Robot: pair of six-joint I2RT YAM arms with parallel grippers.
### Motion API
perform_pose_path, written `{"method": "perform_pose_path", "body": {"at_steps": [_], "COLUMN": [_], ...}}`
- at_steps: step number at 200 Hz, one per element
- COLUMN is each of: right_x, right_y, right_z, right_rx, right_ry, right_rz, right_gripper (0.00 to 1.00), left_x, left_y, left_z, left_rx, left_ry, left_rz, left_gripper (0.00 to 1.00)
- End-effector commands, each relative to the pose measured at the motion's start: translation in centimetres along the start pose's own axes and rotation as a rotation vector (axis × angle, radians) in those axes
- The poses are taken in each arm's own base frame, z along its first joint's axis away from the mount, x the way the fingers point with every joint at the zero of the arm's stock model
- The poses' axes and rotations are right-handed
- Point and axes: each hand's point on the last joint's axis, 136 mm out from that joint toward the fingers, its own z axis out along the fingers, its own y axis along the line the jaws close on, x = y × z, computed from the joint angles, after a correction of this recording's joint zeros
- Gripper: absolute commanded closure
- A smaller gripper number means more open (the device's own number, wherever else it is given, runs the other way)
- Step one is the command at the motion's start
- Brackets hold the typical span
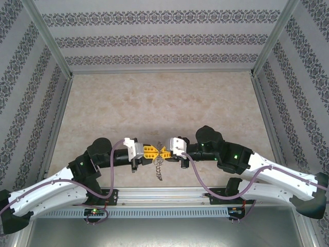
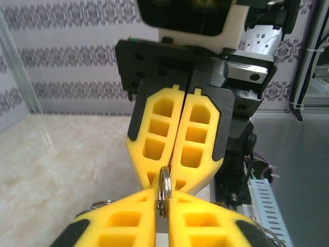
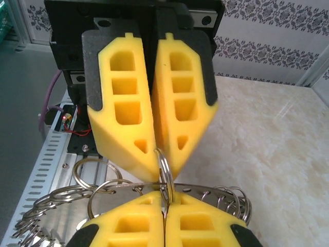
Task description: Put the keys on the keyring
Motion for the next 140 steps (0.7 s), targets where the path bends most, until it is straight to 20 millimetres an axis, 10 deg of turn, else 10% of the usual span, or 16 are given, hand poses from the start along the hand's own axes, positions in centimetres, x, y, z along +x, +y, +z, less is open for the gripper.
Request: {"method": "perform_pose_path", "body": {"at_steps": [1, 72, 140], "right_x": [-0.1, 0.9, -1.4], "right_y": [-1.1, -0.8, 0.2], "right_z": [0.0, 1.2, -0.5], "right_rx": [0.039, 0.017, 0.028], "right_ry": [0.039, 0.186, -0.029], "right_rz": [-0.029, -0.081, -0.057], "right_gripper": [1.0, 1.0, 0.96], "left_x": [1.8, 3.8, -2.2], "left_y": [-0.3, 0.3, -0.9], "left_z": [-0.3, 0.3, -0.7], "left_rx": [0.014, 0.01, 0.019], "left_ry": [0.168, 0.301, -0.139], "left_rz": [0.037, 0.055, 0.035], "left_gripper": [0.79, 1.0, 1.0]}}
